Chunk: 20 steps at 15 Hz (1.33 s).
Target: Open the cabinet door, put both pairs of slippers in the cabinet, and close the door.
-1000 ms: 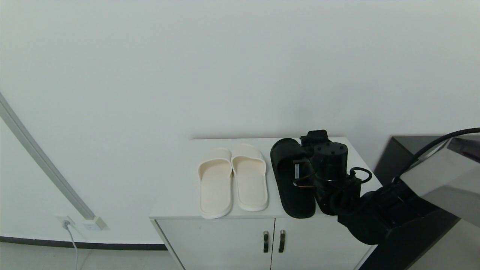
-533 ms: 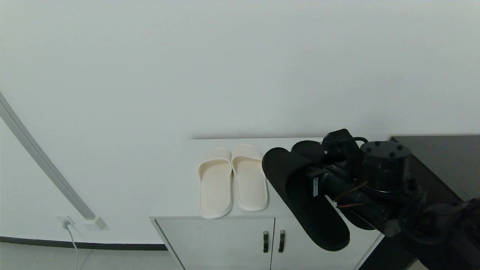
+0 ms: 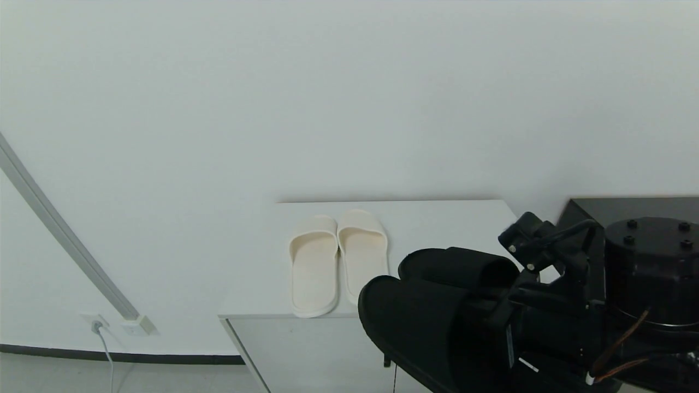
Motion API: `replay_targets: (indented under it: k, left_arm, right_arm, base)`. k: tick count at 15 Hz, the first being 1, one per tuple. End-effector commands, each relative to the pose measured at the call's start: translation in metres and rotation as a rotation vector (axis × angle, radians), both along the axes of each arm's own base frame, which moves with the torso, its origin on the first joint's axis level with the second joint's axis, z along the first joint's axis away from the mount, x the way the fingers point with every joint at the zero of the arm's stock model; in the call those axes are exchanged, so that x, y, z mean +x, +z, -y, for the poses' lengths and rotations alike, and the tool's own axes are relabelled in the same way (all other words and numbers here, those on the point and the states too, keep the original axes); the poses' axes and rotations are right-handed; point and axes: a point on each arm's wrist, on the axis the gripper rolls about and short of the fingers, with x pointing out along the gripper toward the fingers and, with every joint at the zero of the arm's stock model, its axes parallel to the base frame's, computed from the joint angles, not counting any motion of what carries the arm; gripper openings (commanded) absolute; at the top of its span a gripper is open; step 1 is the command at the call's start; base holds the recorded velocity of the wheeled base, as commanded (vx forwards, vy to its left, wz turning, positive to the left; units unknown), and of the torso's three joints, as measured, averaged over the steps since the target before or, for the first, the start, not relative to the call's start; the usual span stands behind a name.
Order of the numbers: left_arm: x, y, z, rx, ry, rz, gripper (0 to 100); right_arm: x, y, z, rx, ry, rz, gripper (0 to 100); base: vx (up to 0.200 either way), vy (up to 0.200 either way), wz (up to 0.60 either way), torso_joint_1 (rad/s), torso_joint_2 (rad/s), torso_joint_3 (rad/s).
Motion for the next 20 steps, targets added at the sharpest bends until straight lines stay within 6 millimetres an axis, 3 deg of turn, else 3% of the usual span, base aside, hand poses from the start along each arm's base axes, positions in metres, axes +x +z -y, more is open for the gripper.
replay_targets:
  k: [1,3,12,20]
  left_arm:
    - [0.0,0.0,0.0,-0.001,0.001,-0.001,0]
    - [0.0,0.0,0.0,-0.001,0.001,-0.001,0]
    - [0.0,0.0,0.0,-0.003,0.001,-0.001,0]
    - [0.0,0.0,0.0,-0.003,0.001,-0.001,0]
  right_arm:
    - [-0.005,0.006,0.004,0.021,0.011,0.016,0]
    - [-0.006,0.004,0.004,0.016,0.015,0.011,0]
    - [-0.008,-0.003,0.006,-0.004,0.008,-0.003,0]
    - [-0.011,-0.007,0.009,-0.012,0.037,-0.019,0]
  base:
    - [0.0,0.0,0.0,0.0,0.0,0.0]
    - [0.0,0.0,0.0,0.0,0.0,0.0]
    - [-0.2,0.0,0.0,0.001,0.0,0.003]
    - [0.0,0.0,0.0,0.0,0.0,0.0]
